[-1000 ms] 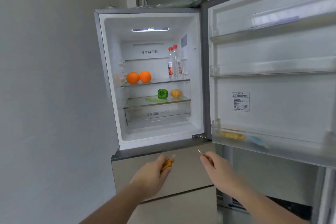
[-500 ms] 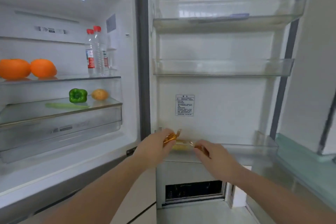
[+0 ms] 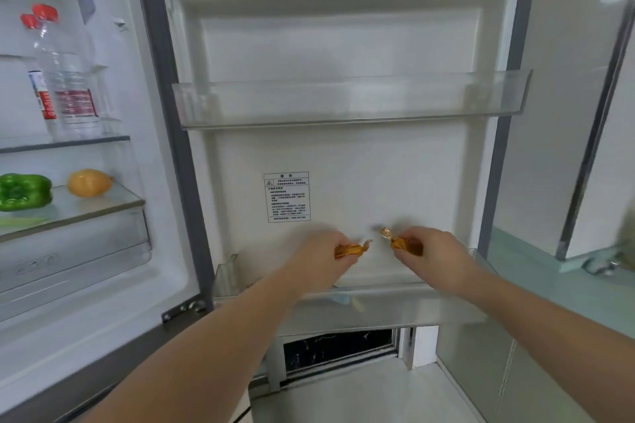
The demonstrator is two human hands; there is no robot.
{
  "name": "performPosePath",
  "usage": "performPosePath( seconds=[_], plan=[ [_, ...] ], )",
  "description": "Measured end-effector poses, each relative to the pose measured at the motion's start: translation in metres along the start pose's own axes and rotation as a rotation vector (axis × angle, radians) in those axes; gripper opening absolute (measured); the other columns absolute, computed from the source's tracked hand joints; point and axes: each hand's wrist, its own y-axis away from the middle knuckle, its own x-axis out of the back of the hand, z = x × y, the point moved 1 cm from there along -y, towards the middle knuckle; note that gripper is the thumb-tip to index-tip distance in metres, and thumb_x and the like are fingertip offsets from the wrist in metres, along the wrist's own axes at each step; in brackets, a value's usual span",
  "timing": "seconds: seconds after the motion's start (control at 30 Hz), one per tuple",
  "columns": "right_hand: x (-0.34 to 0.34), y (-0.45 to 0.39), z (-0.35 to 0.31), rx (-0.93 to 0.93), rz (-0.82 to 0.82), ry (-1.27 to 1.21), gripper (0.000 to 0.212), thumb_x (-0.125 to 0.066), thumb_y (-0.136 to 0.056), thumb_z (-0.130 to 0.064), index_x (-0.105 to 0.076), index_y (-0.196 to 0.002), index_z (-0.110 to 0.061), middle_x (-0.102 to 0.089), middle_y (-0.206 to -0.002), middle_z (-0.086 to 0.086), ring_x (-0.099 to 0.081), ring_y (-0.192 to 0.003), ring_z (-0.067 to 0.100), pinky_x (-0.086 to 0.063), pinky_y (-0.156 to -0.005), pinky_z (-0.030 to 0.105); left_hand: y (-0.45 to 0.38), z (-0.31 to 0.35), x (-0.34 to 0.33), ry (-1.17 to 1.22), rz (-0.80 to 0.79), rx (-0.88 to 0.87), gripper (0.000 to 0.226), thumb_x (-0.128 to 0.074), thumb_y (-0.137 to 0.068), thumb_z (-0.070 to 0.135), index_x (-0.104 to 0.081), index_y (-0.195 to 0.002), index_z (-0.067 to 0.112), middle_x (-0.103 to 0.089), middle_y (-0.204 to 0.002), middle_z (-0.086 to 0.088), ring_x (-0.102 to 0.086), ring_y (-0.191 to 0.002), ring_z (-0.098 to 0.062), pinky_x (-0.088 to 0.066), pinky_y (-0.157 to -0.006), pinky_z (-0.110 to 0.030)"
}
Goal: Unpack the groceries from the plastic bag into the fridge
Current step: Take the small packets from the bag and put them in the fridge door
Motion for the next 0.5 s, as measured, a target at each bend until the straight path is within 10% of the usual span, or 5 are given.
performPosePath(
  seconds=[0.5],
  plan=[
    [-0.020, -0.034, 0.020, 0.079, -0.358, 0.062, 0.016, -0.068, -0.077, -0.015, -0.066, -0.075, 0.001, -0.047, -0.062, -0.004, -0.045, -0.052, 0.001, -0.036, -0.055, 0.012, -0.035, -0.012, -0.033, -0.120, -0.129, 0.039, 0.013, -0.068, -0.085, 0.030, -0.066, -0.075, 0.022, -0.056, -0.065, 0.008, -0.047, -0.059, -0.006, -0.035, -0.057, -0.021]
  ],
)
